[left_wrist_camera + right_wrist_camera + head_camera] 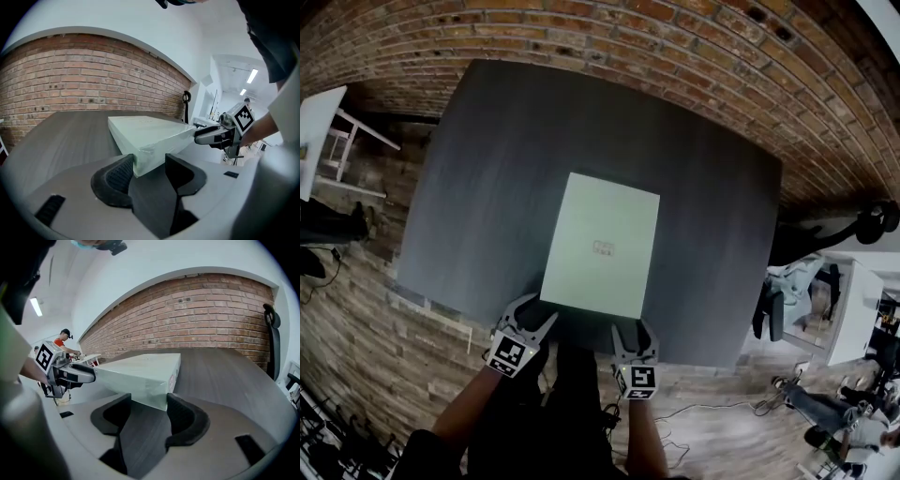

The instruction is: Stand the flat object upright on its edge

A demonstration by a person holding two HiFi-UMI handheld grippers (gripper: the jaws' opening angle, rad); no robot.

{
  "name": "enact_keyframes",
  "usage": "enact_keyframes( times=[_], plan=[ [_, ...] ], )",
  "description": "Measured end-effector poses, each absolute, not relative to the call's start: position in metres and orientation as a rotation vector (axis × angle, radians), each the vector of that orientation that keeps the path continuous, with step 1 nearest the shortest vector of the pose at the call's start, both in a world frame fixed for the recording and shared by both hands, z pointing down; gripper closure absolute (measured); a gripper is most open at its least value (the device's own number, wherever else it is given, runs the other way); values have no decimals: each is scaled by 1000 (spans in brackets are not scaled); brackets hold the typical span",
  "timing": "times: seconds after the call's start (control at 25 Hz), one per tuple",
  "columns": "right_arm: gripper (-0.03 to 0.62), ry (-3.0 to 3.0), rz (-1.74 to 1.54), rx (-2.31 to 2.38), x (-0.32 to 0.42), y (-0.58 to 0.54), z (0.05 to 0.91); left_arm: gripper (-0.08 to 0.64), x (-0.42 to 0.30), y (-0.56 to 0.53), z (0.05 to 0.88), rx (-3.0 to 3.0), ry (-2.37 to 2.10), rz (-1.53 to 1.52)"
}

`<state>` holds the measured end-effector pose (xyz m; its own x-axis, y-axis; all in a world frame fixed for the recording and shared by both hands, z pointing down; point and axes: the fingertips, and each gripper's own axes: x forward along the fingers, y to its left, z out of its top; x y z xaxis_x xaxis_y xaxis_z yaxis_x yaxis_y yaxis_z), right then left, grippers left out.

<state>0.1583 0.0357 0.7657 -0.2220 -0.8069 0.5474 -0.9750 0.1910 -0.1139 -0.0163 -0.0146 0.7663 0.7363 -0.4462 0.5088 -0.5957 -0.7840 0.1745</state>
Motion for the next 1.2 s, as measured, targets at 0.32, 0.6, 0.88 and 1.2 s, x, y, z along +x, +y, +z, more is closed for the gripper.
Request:
enact_keyframes(
  times=[0.32, 0.6, 0.88, 1.2],
  plan=[
    [348, -2123, 593, 1671, 149, 43, 734, 357, -28, -10, 734, 2623, -820, 626],
    [351, -2154, 560, 1681, 143, 39, 702, 351, -33, -13, 706, 2636, -839, 598],
    [357, -2189, 516, 1685, 143, 36, 675, 351, -36, -12, 681, 2663, -831, 577],
    [365, -2228, 484, 1701, 144, 32, 652, 341, -37, -12, 660, 2669, -849, 529]
  ],
)
